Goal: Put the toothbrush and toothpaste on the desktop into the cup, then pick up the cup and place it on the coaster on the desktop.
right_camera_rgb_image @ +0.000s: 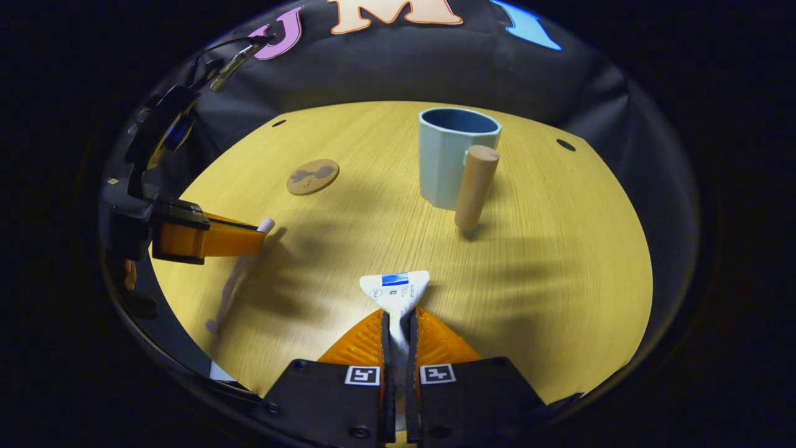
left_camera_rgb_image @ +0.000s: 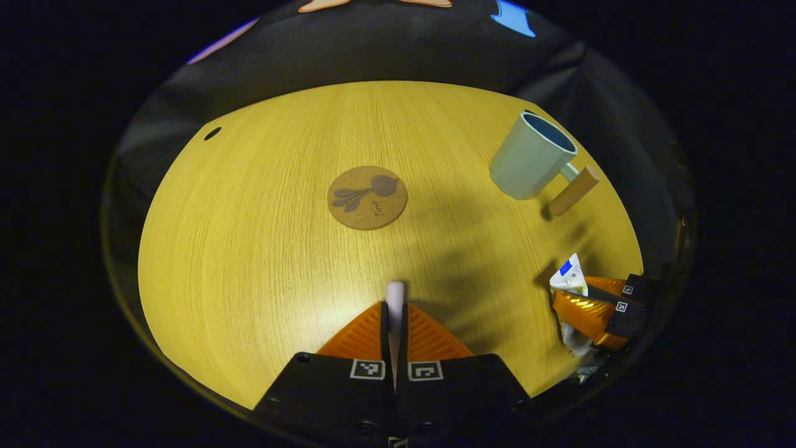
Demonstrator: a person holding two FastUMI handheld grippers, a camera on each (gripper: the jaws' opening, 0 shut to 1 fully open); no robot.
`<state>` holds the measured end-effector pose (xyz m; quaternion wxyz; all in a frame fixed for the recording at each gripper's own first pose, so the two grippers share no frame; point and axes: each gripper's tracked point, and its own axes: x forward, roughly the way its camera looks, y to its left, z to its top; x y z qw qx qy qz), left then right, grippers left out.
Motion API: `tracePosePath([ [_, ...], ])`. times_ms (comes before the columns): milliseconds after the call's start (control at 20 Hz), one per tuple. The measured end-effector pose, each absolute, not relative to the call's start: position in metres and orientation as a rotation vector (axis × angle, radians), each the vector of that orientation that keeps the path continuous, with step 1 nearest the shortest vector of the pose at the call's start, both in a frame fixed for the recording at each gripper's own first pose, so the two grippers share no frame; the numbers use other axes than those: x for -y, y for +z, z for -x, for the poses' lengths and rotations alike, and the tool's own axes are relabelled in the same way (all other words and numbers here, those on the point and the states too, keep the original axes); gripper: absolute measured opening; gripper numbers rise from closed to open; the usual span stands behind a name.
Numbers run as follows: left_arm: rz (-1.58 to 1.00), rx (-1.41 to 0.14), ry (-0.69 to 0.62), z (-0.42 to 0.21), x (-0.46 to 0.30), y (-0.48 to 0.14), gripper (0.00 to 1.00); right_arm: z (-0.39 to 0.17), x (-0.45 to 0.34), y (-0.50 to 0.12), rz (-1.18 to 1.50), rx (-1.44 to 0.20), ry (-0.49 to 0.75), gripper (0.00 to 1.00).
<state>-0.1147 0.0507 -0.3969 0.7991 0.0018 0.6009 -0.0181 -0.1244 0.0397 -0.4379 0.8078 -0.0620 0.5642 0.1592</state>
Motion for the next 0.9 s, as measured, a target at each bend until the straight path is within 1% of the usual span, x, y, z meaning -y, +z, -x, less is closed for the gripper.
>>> tracePosePath([
  [100,0.011,-1.264,-0.037,0.114,-0.055,-0.396,0.00,0.122,-0.041,-0.431,0.093,-1.204,0.338,0.09],
  [150,0.022,-1.253,-0.038,0.114,-0.057,-0.395,0.00,0.119,-0.041,-0.427,0.072,-1.195,0.336,0.07],
  [200,0.036,-1.243,-0.038,0.115,-0.059,-0.394,0.00,0.117,-0.041,-0.423,0.051,-1.190,0.335,0.09],
  [400,0.072,-1.206,-0.036,0.120,-0.072,-0.398,0.00,0.091,-0.047,-0.382,-0.054,-1.110,0.338,0.09],
  [450,0.076,-1.202,-0.038,0.120,-0.075,-0.392,0.00,0.081,-0.049,-0.370,-0.071,-1.082,0.341,0.09],
  [500,0.081,-1.187,-0.036,0.118,-0.074,-0.383,0.00,0.069,-0.052,-0.358,-0.098,-1.051,0.339,0.06],
  [550,0.091,-1.184,-0.038,0.119,-0.070,-0.377,0.00,0.056,-0.054,-0.348,-0.131,-1.024,0.337,0.09],
  [750,0.145,-1.148,-0.048,0.114,-0.060,-0.365,0.00,0.005,-0.065,-0.322,-0.223,-0.967,0.335,0.09],
  [900,0.154,-1.135,-0.043,0.109,-0.060,-0.357,0.00,-0.038,-0.065,-0.308,-0.219,-0.876,0.327,0.09],
])
